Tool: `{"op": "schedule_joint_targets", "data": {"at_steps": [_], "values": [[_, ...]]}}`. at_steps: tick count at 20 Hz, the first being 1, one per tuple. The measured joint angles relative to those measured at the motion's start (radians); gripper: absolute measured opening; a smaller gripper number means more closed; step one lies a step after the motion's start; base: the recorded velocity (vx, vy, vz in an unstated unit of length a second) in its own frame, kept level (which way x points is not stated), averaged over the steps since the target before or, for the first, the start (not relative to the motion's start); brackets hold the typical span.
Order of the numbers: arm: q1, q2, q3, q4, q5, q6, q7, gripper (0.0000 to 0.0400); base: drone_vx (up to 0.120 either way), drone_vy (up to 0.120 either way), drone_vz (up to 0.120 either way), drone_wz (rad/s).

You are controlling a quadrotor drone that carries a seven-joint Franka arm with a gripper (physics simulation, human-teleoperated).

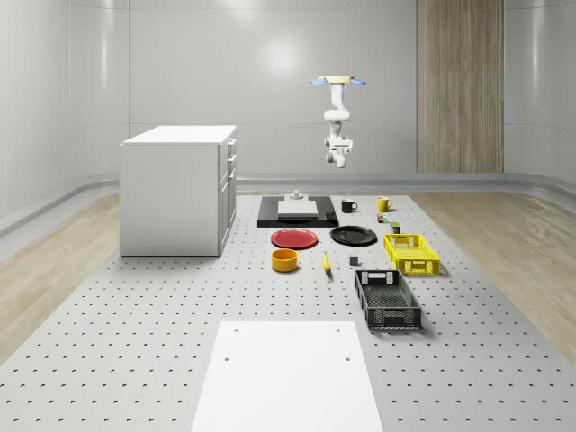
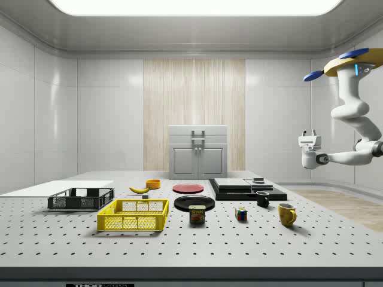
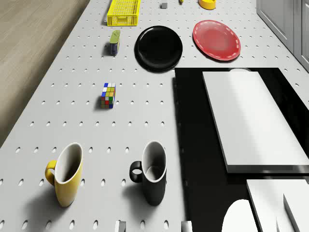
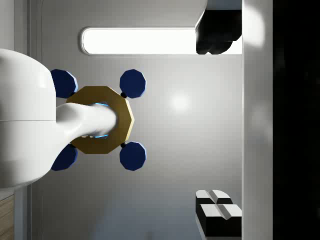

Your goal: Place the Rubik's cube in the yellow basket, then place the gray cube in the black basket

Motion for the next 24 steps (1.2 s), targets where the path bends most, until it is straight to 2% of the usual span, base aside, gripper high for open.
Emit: {"op": "schedule_joint_targets", "data": {"at_steps": [5, 11, 16, 24], "values": [[-0.002, 0.019, 0.001, 0.106, 0.001, -0.084, -0.001, 0.04, 0.0, 0.0, 0.0, 0.0], [-0.004, 0.059, 0.002, 0.222, 0.002, -0.154, -0.002, 0.04, 0.0, 0.113, 0.0, 0.0], [-0.005, 0.079, 0.003, 0.273, 0.002, -0.182, -0.003, 0.04, 0.0, 0.12, 0.0, 0.0], [-0.007, 0.085, 0.004, 0.295, 0.002, -0.191, -0.003, 0.04, 0.0, 0.12, 0.0, 0.0]]}}
